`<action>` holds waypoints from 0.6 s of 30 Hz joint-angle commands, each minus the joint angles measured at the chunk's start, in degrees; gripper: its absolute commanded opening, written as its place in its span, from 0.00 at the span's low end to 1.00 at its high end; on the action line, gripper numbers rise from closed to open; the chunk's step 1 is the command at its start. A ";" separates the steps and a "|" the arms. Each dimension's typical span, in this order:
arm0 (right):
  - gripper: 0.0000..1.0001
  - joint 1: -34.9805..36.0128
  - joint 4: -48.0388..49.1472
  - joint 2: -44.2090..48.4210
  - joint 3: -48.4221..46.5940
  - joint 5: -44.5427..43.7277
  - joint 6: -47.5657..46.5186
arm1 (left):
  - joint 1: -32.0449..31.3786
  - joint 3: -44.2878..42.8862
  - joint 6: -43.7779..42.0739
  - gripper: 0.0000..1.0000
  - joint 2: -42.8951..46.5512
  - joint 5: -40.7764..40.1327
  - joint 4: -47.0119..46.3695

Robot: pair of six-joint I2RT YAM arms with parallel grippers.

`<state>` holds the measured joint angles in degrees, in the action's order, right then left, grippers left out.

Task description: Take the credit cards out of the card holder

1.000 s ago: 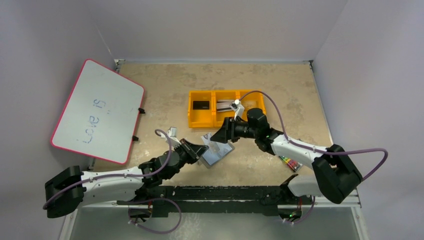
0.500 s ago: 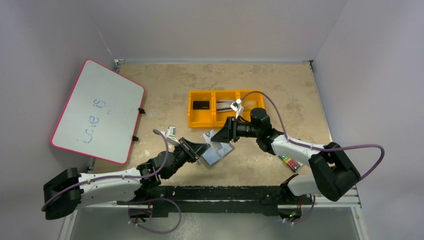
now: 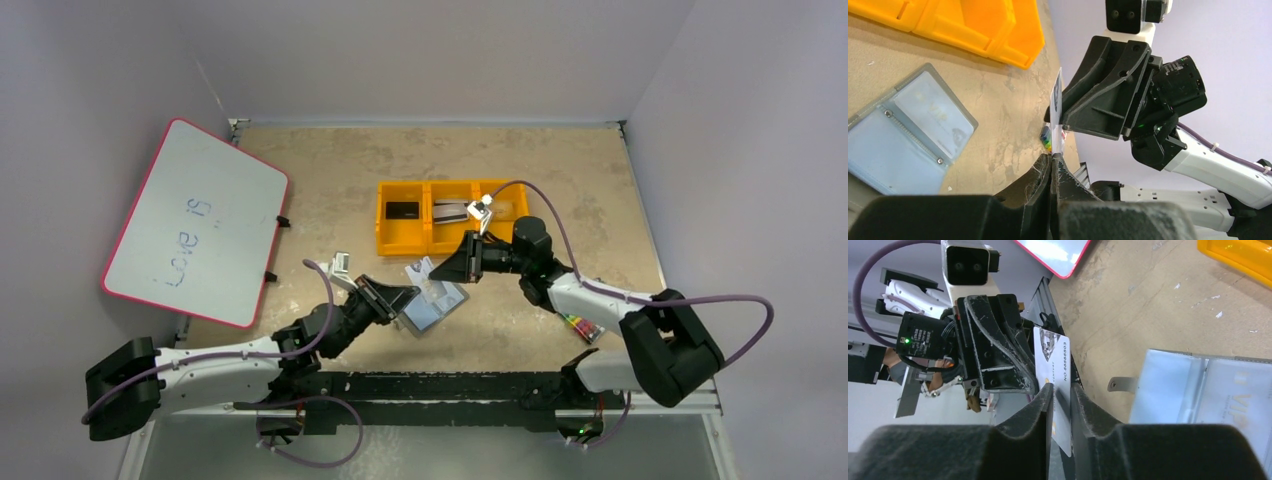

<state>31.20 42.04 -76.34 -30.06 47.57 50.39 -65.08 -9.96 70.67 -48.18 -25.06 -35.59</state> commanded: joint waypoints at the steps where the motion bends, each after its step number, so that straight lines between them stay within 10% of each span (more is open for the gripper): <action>1: 0.17 -0.92 4.36 2.35 0.58 2.52 1.40 | -0.40 0.71 -1.59 0.00 0.73 0.32 -3.02; 7: 0.03 -1.05 5.19 3.02 0.64 2.87 2.25 | -0.38 1.29 -1.38 0.00 0.80 -0.09 -3.12; 13: 0.00 -1.14 3.07 3.99 -0.04 2.44 0.83 | -0.40 2.75 -0.78 0.35 3.05 -1.91 -1.60; 18: 0.00 -1.30 -8.71 5.83 -3.55 -4.16 -6.17 | -0.39 1.97 -0.42 0.42 6.22 -4.34 6.04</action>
<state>30.24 41.01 -73.01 -29.61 48.25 50.52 -65.08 -7.55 70.81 -44.45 -26.59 -33.87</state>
